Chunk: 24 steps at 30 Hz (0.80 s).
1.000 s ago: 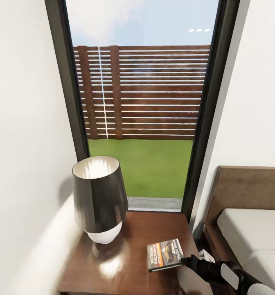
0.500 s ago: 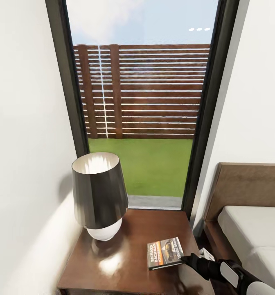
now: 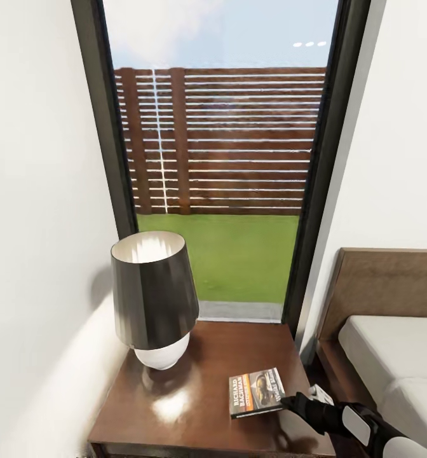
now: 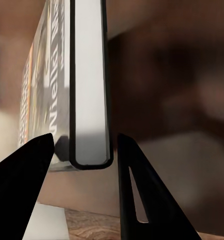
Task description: In the bedroom, move the book from the bed onto either nightstand, and place the two sandals side by side next to the bed.
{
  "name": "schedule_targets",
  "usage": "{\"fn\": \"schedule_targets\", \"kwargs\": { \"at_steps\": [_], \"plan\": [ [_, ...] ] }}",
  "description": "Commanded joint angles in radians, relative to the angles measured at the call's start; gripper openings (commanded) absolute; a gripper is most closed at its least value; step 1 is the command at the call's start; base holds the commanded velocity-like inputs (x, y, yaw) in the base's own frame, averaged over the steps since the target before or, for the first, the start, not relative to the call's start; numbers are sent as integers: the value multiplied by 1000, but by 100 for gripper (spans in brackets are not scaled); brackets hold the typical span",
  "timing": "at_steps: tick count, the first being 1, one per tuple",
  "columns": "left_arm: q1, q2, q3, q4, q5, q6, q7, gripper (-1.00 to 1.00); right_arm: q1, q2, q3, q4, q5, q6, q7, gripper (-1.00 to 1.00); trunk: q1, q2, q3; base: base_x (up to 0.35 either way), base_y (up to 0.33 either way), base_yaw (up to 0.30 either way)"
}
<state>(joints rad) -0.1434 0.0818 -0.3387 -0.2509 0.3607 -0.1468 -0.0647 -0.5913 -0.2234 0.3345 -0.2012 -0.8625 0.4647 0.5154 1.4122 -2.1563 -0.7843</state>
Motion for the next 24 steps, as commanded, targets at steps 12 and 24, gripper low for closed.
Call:
{"fn": "schedule_targets", "kwargs": {
  "at_steps": [12,24],
  "plan": [
    [-1,0,-6,1,10,-4,-3,100,-4,1,6,-1,0,2,-42,-100,19,-36,-17,0,0,0],
    [-1,1,-6,1,10,-4,-3,100,-5,-1,6,-2,-1,2,-49,-100,23,-43,-20,0,0,0]
  ]
}}
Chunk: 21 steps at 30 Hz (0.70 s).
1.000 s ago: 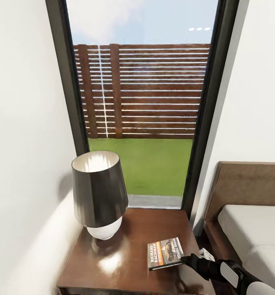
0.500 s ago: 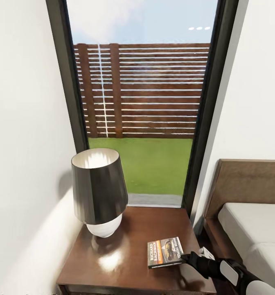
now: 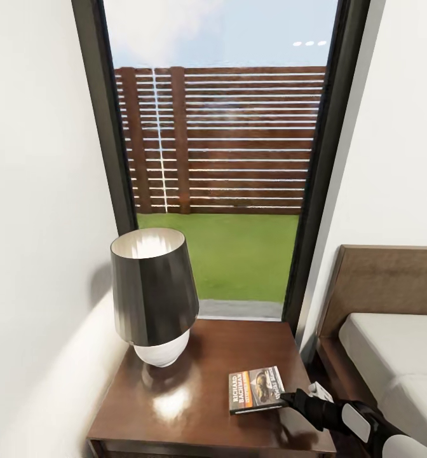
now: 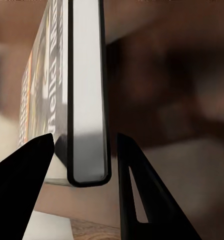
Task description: In the bedroom, move the book from the bed onto either nightstand, and place the two sandals side by side next to the bed.
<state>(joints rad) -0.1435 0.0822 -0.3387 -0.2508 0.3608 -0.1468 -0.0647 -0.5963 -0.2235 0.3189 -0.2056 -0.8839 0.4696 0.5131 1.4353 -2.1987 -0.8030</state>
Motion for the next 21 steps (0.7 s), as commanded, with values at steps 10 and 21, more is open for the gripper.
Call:
{"fn": "schedule_targets", "kwargs": {
  "at_steps": [10,21],
  "plan": [
    [-1,1,-5,-1,10,-4,-3,100,0,-1,21,4,22,-3,-47,100,0,0,-1,0,0,0],
    [-1,1,-5,-1,11,-4,-3,100,0,-1,20,5,21,-4,-47,100,-12,21,8,0,0,0]
  ]
}}
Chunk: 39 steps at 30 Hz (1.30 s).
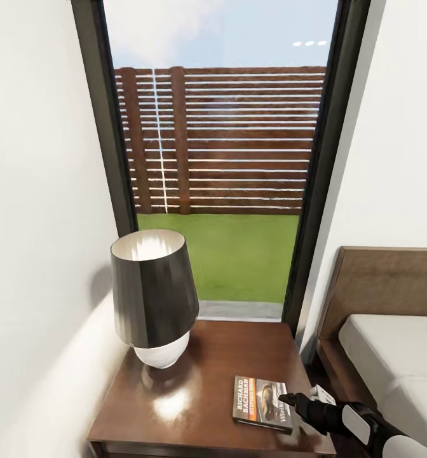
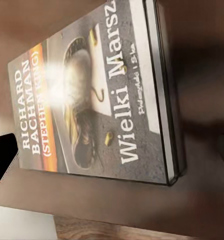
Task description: In the bedroom, move the book from the bed onto either nightstand, and place the two sandals side by side next to the bed.
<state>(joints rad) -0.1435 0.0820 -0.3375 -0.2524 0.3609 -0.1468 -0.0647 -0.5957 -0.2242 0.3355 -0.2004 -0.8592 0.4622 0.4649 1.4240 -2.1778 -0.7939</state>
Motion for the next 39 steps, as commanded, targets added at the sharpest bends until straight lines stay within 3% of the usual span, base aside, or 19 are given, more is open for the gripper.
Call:
{"fn": "schedule_targets", "kwargs": {
  "at_steps": [1,39],
  "plan": [
    [-1,1,-7,1,10,-4,-3,100,-1,0,4,-1,-4,4,1,100,-4,7,2,0,0,0],
    [-1,-1,-8,4,10,-2,-3,100,1,-1,-10,-2,-3,-6,13,100,-150,273,121,0,0,0]
  ]
}}
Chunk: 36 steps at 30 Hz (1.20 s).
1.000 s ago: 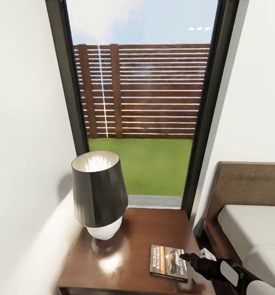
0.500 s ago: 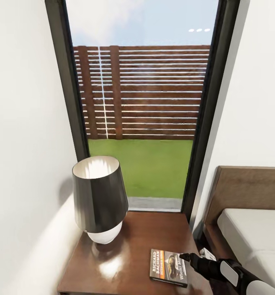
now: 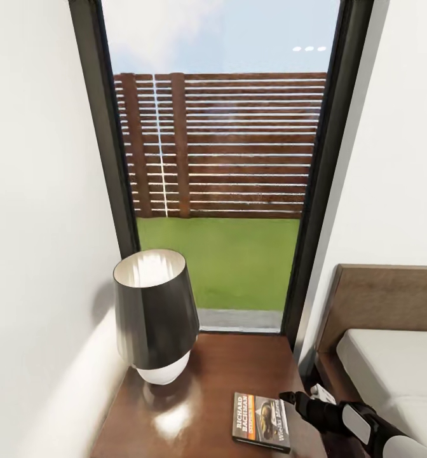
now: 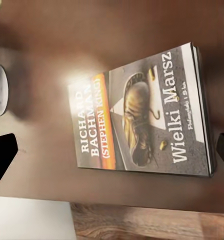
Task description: In the bedroom, move the book from the bed onto either nightstand, and place the two sandals side by side next to the bed.
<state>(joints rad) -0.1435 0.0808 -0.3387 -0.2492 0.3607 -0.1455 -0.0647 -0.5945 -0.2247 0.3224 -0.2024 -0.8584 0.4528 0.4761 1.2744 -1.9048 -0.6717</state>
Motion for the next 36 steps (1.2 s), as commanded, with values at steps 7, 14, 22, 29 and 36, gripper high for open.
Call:
{"fn": "schedule_targets", "kwargs": {
  "at_steps": [7,14,22,29,36],
  "plan": [
    [-1,1,-7,2,10,-4,-3,100,1,0,-22,-4,-2,-1,7,100,-27,49,21,0,0,0],
    [-1,1,-8,4,9,-4,-3,100,2,0,-28,-5,-2,-3,9,100,-54,98,43,0,0,0],
    [-1,1,-7,6,9,-4,-2,100,3,-1,-29,-5,-2,-3,9,100,-85,154,68,0,0,0],
    [-1,1,-7,7,9,-3,-1,100,5,-3,-31,-6,-2,-3,8,100,-111,203,90,0,0,0],
    [-1,1,-8,8,9,-3,1,100,5,-1,-32,-6,-2,-4,7,100,-138,252,112,0,0,0]
  ]
}}
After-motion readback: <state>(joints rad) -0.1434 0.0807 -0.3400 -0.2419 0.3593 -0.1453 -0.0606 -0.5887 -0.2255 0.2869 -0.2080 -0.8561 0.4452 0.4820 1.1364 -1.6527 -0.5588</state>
